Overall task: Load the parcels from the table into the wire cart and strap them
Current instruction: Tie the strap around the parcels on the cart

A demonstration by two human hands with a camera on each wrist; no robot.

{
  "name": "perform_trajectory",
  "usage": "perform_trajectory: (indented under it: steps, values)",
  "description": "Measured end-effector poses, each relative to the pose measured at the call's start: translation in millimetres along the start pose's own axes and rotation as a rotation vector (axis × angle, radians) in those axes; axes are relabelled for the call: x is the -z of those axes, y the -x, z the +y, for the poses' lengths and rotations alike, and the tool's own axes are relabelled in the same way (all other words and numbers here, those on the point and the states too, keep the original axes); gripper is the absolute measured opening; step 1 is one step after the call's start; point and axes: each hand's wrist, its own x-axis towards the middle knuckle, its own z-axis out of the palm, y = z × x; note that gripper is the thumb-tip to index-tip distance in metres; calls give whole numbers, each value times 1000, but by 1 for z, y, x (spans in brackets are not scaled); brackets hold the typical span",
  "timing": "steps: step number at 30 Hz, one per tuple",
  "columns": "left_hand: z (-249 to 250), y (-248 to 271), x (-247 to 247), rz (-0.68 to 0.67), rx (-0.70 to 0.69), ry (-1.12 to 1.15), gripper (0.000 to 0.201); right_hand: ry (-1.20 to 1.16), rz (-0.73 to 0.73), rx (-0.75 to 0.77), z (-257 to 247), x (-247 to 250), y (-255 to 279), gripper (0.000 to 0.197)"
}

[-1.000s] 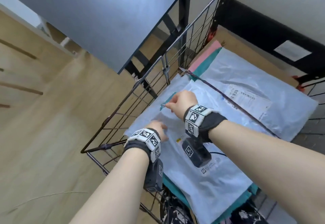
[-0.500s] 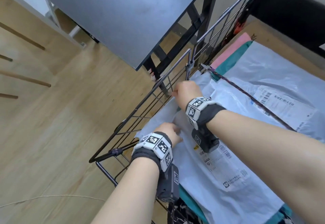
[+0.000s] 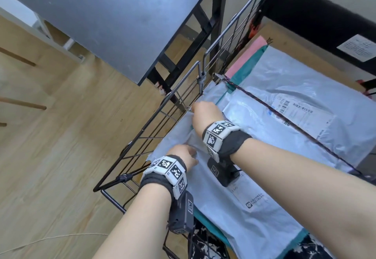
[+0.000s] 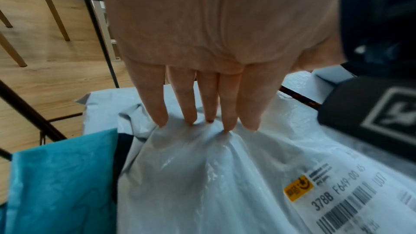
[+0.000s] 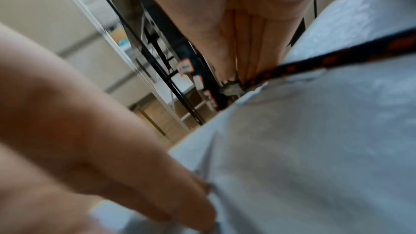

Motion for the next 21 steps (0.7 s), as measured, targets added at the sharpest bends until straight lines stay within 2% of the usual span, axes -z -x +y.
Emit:
perform_trajectory:
  steps: [4, 6, 10, 12, 13, 15, 17, 21]
  values:
    - [7, 9, 9, 2, 52, 70, 39, -131, 111, 29, 6, 8, 33, 31]
    - [12, 16, 16, 64, 52, 108, 39, -226, 197, 13, 18, 15, 48, 30]
    - [43, 33, 29, 476, -32, 184, 33, -240, 454, -146, 58, 28, 81, 26]
    - [69, 32, 30, 644, -128, 51, 36, -216, 537, -342, 80, 27, 92, 42]
    - [82, 30, 28, 695, -201, -17, 40, -218, 529, -456, 92, 25, 96, 52]
    - [107, 21, 24, 683, -333, -172, 54, -232, 431, -666, 114, 15, 108, 67]
    - [128, 11, 18, 556, -377, -352, 69, -235, 324, -806, 131, 0, 121, 75]
    - [151, -5, 10, 357, -365, -530, 83, -308, 234, -852, 150, -28, 142, 84]
